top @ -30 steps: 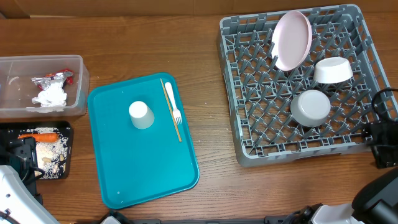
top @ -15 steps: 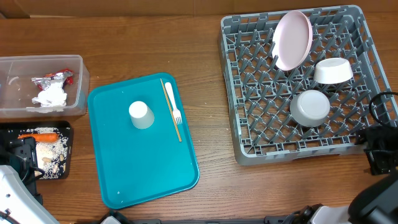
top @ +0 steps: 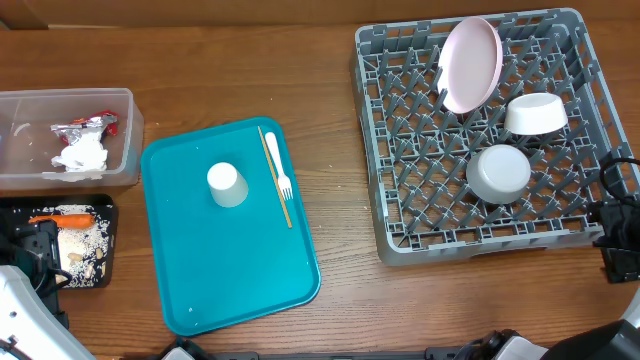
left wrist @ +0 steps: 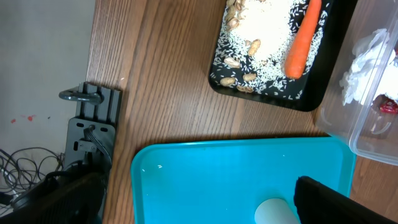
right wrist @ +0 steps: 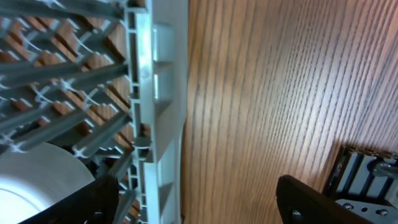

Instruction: Sort waste into correct bins and load items into the dishwasher rack

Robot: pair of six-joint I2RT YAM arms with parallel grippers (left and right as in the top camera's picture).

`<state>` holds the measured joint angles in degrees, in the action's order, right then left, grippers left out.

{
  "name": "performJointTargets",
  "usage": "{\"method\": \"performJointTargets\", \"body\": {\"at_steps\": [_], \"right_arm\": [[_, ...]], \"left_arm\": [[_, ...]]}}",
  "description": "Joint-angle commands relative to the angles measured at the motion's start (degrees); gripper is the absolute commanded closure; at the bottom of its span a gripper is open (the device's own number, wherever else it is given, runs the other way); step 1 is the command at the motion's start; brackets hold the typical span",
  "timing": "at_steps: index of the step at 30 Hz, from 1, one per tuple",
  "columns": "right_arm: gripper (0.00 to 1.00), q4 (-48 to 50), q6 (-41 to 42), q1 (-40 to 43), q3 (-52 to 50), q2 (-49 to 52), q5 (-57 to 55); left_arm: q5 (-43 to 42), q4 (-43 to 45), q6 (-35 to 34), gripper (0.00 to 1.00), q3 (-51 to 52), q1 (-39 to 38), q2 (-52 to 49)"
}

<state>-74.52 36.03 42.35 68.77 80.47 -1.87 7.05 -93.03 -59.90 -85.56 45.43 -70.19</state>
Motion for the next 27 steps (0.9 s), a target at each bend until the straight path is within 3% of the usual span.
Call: {"method": "performJointTargets", "body": {"at_steps": [1,9,19,27], "right_arm": [[0.16,1.0,-0.5,0.0,-2.5,1.6,0.1],[0.16,6.7,-3.1,0.0,-9.0,1.7,3.5],[0.16,9.6,-3.0,0.0,-9.5,1.7,3.5],[0.17,4.5,-1.8,0.0,-9.5,1.7,3.5]], "left_arm": [[-0.1,0.1,-1.0,0.0,-0.8,0.3,0.1],[-0.1,0.1,-1.0,0.0,-0.8,0.3,0.1],[-0.1,0.1,-1.0,0.0,-0.8,0.3,0.1],[-0.1,0.1,-1.0,0.0,-0.8,0.3,0.1]]}}
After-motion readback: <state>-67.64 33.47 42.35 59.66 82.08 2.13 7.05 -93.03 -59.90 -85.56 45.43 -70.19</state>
